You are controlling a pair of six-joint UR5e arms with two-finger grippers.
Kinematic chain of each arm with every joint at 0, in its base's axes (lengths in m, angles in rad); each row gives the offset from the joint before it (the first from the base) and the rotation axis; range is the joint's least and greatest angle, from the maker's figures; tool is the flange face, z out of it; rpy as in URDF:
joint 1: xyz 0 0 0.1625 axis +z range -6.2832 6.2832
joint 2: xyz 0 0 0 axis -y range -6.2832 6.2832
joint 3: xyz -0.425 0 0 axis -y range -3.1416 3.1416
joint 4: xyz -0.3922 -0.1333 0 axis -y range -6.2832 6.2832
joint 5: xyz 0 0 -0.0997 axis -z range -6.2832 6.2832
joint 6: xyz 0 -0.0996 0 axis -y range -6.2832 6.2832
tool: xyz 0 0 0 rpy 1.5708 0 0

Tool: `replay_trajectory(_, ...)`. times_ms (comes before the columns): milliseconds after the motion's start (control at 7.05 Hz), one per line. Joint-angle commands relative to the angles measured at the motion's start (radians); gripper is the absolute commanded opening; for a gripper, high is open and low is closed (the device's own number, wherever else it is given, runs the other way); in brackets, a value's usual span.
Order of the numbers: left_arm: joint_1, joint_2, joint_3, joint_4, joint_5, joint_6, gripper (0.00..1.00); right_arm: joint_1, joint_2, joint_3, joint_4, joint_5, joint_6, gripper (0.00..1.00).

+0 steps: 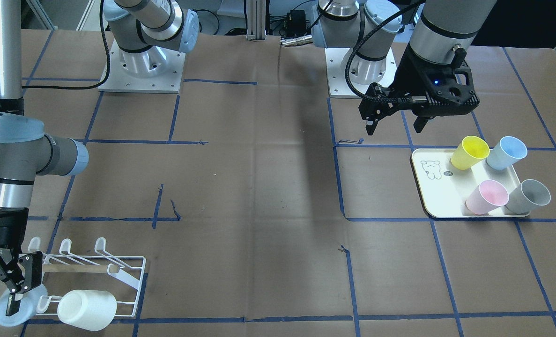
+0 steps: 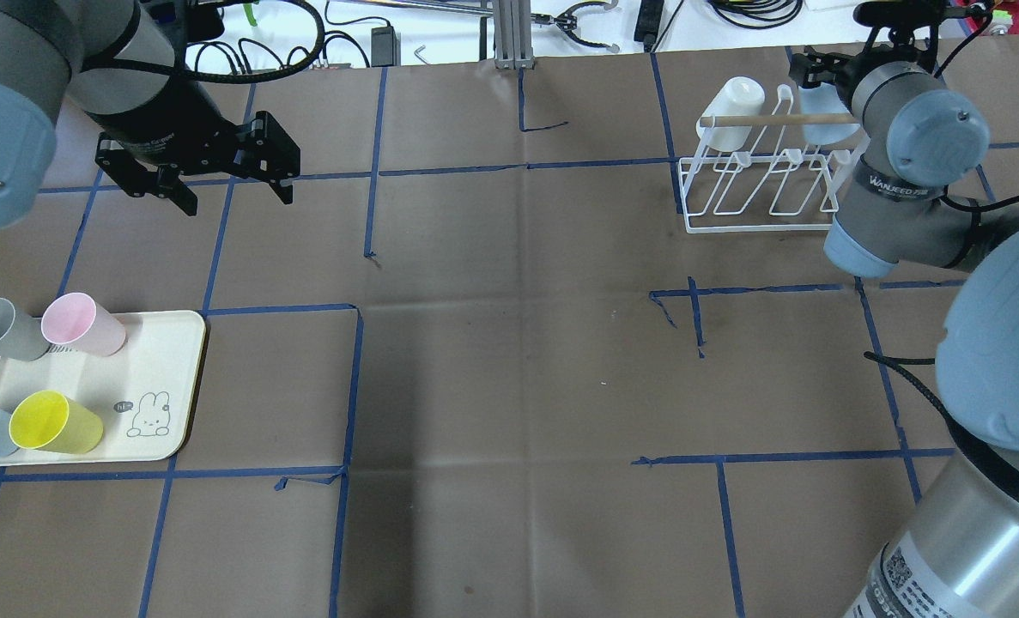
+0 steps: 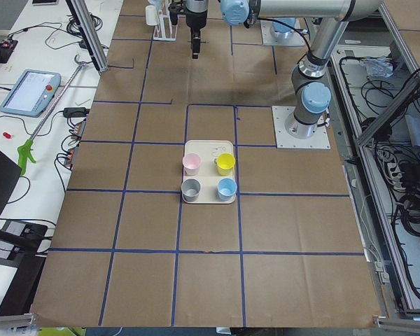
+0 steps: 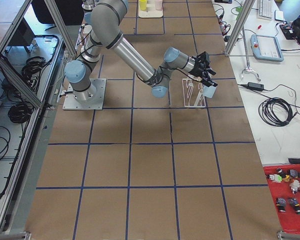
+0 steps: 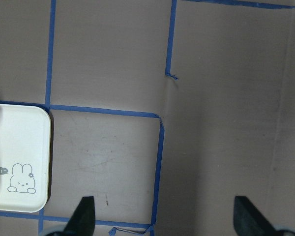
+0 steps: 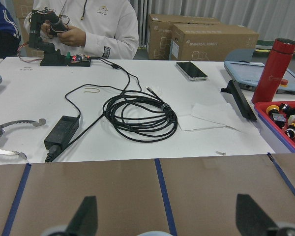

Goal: Transfer IKEA cup to right arm and place on rack

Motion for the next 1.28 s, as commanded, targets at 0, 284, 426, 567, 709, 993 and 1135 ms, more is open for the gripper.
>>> replay_trajectory(0,-0.002,0.001,0.000,0.002,0.000,0.000,0.99,0.001,-0.019,-0.001,0.007,0.000,0.001,1.00)
replay_trajectory(284,-0.002,0.001,0.000,0.002,0.000,0.002,0.99,0.004,-0.129,-0.005,0.110,0.009,0.000,1.00)
replay_trajectory(426,-0.002,-0.001,0.000,0.008,0.000,0.002,0.99,0.004,-0.199,-0.004,0.221,0.008,0.000,1.00)
replay_trajectory(567,-0.002,-0.001,0.000,0.008,0.000,0.002,0.99,0.006,-0.257,-0.002,0.325,0.006,-0.002,1.00)
replay_trajectory(709,-0.002,0.001,0.000,0.011,0.000,0.002,0.99,0.012,-0.320,-0.005,0.449,0.005,-0.014,1.00)
replay_trajectory(993,-0.002,-0.002,-0.002,0.014,0.000,0.002,0.99,0.071,-0.478,-0.007,0.786,0.006,0.000,1.00)
replay_trajectory(1135,-0.002,-0.002,-0.002,0.014,0.000,0.002,0.99,0.096,-0.526,-0.008,0.947,0.006,0.003,1.00)
